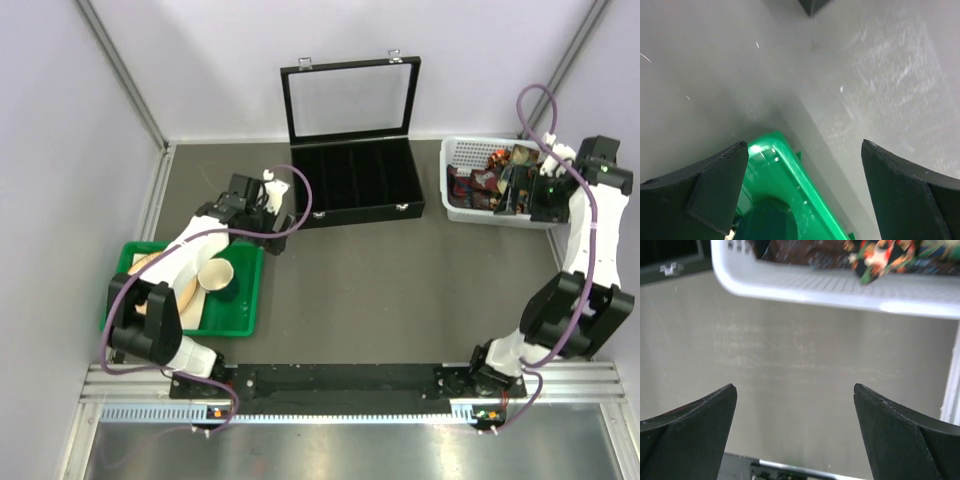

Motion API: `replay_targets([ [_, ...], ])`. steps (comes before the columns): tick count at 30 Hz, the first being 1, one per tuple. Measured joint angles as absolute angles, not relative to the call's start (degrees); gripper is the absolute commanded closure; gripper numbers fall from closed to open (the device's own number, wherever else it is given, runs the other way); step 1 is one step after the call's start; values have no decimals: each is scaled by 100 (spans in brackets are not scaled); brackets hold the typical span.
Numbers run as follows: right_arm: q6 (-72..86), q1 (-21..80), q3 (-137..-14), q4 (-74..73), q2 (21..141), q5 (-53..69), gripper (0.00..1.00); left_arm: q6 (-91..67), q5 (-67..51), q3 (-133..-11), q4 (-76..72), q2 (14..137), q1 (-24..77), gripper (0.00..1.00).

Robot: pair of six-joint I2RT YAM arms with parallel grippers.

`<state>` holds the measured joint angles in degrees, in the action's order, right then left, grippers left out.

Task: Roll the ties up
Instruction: Pick up the tie from the bin.

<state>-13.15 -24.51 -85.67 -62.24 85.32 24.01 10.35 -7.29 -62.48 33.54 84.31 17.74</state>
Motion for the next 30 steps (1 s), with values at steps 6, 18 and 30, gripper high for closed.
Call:
replay_targets([
  [6,-1131,-2451,-9767,-6117,9544,2176,1,792,-718,-6864,3225,8606,1774,1],
  [18,-985,-2451,-11876,-5719,11784,1791,1,248,-1131,-7498,3170,8739,1723,1],
  [30,-1004,-2451,-12440,-5671,12532,1581,1,270,-1660,-7063,2849,7988,1509,1],
])
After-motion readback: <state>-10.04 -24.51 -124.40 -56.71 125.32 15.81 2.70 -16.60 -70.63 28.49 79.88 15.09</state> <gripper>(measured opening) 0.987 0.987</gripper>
